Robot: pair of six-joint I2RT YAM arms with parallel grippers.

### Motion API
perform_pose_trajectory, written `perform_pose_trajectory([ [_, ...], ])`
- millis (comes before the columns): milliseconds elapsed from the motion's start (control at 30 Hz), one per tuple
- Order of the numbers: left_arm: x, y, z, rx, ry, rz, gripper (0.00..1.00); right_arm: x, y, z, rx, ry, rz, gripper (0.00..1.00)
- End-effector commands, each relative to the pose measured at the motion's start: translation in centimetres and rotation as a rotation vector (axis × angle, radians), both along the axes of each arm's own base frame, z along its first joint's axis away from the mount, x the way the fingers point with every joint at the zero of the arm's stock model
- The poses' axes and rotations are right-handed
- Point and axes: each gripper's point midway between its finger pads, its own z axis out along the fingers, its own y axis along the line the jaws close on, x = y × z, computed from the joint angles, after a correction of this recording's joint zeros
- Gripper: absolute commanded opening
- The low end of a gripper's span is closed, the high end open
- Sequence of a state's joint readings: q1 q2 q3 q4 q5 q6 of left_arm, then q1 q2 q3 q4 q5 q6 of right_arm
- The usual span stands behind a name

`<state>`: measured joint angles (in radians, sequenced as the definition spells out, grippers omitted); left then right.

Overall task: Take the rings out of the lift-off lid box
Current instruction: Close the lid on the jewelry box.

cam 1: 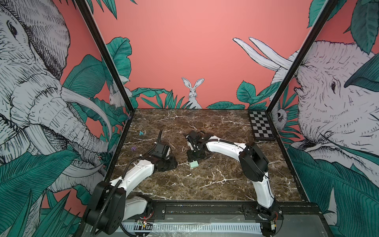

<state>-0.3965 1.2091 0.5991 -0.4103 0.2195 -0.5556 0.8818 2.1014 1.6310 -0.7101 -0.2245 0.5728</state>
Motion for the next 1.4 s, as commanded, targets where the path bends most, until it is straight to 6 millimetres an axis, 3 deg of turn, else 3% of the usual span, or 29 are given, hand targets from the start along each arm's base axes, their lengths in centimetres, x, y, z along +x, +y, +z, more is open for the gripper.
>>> perform_pose_trajectory([
  [0,-0.5,0.5,-0.4,0.015,0.007,-0.001,0.53,0.3,-0.4,-0.3,-0.028,0.003,-0.013,0.54],
  [333,-0.6,0.5,-0.5,0.013,0.009,0.001,0.53,0.6,0.2,1.0,-0.005,-0.011,-0.007,0.64],
  [533,-0.7,0.3,-0.6,0.004,0.018,-0.002,0.53,0.7,-0.7,2.2,-0.030,-0.046,0.006,0.67],
  [833,-0.8,0.5,-0.5,0.007,0.022,0.014,0.53,1.2,-1.2,5.8,0.004,-0.127,0.030,0.68],
  [933,-0.8,0.8,-0.5,0.019,0.021,0.020,0.53,1.1,-0.6,6.6,0.049,-0.142,0.053,0.58],
  [1133,-0.8,0.9,-0.3,0.024,0.023,0.023,0.53,0.8,0.5,5.1,0.090,-0.106,0.076,0.17],
  [1367,-0.9,1.0,-0.3,0.037,0.025,0.023,0.52,0.8,1.0,3.0,0.094,-0.093,0.084,0.14],
])
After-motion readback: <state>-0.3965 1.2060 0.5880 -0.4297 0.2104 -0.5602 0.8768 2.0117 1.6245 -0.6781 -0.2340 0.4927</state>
